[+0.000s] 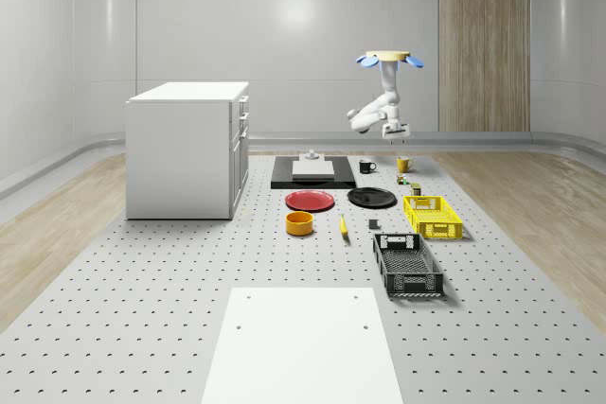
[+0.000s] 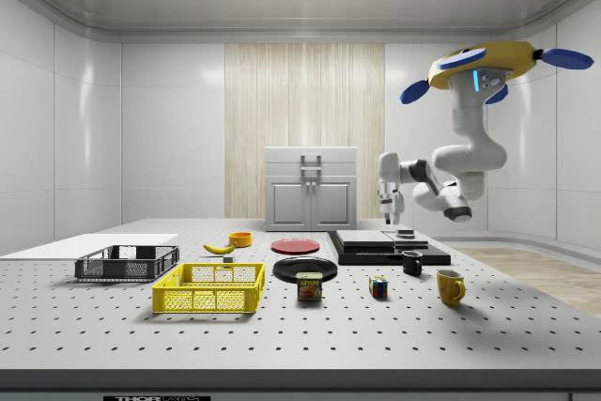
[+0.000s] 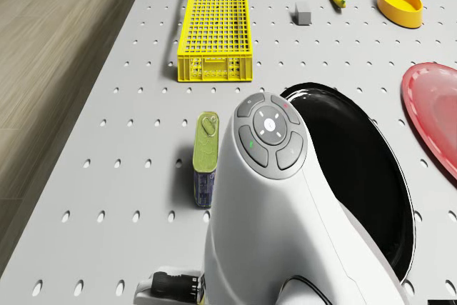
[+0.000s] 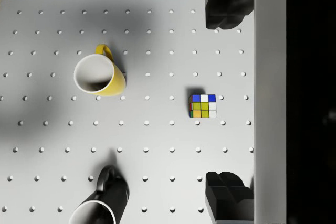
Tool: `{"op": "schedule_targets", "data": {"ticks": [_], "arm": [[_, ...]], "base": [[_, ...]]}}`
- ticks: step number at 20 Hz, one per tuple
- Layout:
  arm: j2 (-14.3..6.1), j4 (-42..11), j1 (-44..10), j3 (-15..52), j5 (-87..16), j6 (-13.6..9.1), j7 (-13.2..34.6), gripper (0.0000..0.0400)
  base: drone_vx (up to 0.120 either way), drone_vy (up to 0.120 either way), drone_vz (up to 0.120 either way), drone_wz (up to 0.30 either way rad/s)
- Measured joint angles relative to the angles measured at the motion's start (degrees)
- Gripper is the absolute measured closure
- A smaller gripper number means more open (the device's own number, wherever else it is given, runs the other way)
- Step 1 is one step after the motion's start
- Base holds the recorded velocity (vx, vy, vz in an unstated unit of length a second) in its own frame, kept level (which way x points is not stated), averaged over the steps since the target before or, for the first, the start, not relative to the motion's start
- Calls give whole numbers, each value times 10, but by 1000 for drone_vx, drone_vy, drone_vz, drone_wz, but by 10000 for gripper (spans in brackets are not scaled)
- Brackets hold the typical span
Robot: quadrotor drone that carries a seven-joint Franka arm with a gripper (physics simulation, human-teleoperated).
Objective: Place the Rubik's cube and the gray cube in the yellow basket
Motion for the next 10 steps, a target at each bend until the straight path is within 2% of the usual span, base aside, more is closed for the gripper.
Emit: {"op": "schedule_targets", "data": {"ticks": [4, 5, 7, 10], "arm": [[-18, -3, -32, 16, -9, -7, 22, 0], [-22, -3, -37, 19, -10, -7, 25, 0], [-29, -3, -47, 24, -10, -6, 32, 0], [-40, -3, -56, 30, -8, -2, 40, 0]], "base": [[120, 120, 0, 0], [120, 40, 0, 0], [80, 0, -100, 0], [0, 0, -120, 0]]}}
